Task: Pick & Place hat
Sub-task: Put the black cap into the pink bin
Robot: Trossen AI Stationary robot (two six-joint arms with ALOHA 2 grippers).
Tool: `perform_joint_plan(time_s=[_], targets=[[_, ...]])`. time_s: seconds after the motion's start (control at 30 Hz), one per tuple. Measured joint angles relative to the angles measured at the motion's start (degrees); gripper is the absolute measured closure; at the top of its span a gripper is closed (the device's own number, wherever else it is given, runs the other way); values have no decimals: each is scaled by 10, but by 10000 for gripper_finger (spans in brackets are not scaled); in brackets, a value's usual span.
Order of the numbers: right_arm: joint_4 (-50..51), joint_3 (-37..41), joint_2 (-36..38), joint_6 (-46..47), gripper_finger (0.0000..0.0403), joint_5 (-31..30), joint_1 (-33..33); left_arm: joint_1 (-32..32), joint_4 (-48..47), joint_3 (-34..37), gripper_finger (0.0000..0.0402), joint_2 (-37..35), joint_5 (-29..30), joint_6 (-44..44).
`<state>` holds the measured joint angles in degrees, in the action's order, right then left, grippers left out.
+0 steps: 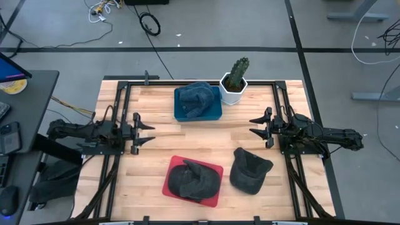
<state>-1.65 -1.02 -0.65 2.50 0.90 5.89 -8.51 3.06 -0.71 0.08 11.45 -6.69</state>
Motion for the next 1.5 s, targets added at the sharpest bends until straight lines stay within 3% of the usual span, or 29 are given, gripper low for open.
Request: perform_joint_plan(time_s=[0.13, 0.47, 0.67, 1.5], targets=[[0, 0, 0, 0, 204, 0, 0, 0, -4, 0, 209, 0, -41, -3], [0, 0, 0, 0, 204, 0, 0, 1, -13, -1, 209, 2, -42, 17], [0, 0, 0, 0, 204, 0, 0, 1, -7, 0, 209, 3, -39, 76], [-45, 0, 0, 12, 204, 0, 0, 1, 8, 0, 209, 3, -38, 75]])
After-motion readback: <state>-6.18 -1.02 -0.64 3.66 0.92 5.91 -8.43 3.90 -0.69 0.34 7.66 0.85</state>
